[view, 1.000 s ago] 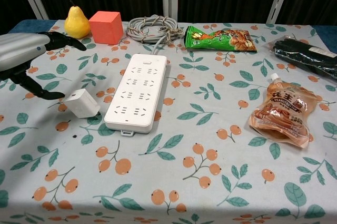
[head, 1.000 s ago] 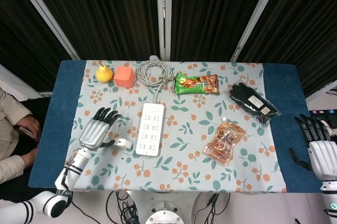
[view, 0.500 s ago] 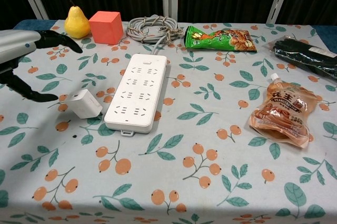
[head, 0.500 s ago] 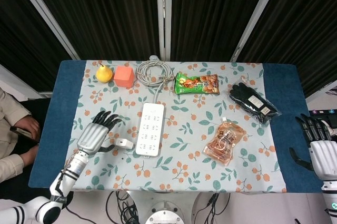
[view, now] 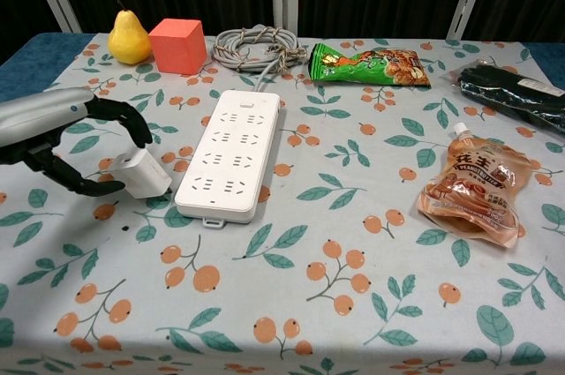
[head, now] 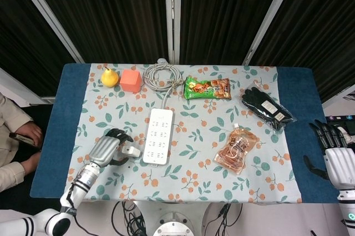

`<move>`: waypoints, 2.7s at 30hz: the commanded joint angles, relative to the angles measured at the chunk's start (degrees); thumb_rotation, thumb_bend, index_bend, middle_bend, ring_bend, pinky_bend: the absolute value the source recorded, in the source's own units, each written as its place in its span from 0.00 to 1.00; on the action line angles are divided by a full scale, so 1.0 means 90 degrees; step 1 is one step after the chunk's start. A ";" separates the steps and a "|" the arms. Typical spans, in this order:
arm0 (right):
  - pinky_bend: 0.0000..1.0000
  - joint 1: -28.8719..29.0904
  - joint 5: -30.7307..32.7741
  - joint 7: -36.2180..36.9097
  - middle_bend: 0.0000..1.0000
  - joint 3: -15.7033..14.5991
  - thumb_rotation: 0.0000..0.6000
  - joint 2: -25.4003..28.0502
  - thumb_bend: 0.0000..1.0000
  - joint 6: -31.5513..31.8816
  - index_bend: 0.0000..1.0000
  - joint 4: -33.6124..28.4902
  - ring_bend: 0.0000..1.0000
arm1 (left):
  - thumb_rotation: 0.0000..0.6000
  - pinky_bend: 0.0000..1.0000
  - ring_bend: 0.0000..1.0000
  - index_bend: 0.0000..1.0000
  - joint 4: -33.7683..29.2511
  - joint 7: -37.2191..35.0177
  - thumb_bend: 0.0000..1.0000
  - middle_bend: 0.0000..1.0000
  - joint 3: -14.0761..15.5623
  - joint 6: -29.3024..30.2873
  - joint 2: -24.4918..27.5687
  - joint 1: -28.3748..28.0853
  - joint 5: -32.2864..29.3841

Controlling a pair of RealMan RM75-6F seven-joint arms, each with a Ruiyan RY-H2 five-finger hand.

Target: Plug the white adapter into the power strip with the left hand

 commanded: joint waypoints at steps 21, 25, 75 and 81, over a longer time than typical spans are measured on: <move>0.00 0.0015 0.0020 0.0039 0.02 0.0005 1.00 -0.0019 0.28 -0.0066 0.00 0.0036 0.00 | 1.00 0.15 0.20 0.40 0.0376 0.0264 0.37 0.38 0.0129 0.0124 -0.0365 -0.0093 0.0233; 0.00 0.0018 0.0030 0.0044 0.02 0.0010 1.00 -0.0026 0.29 -0.0075 0.00 0.0037 0.00 | 1.00 0.15 0.23 0.43 0.0444 0.0268 0.37 0.42 0.0127 0.0150 -0.0382 -0.0113 0.0283; 0.00 -0.0075 0.0083 0.0070 0.02 0.0040 1.00 0.0013 0.28 0.0018 0.00 0.0016 0.00 | 1.00 0.53 0.57 0.65 0.0093 0.2680 0.45 0.74 -0.0709 -0.1335 -0.0097 -0.2527 -0.1761; 0.00 -0.0075 0.0090 0.0053 0.03 0.0043 1.00 0.0006 0.28 0.0009 0.00 0.0008 0.00 | 1.00 0.53 0.57 0.65 0.0150 0.2665 0.45 0.74 -0.0656 -0.1318 -0.0109 -0.2601 -0.1847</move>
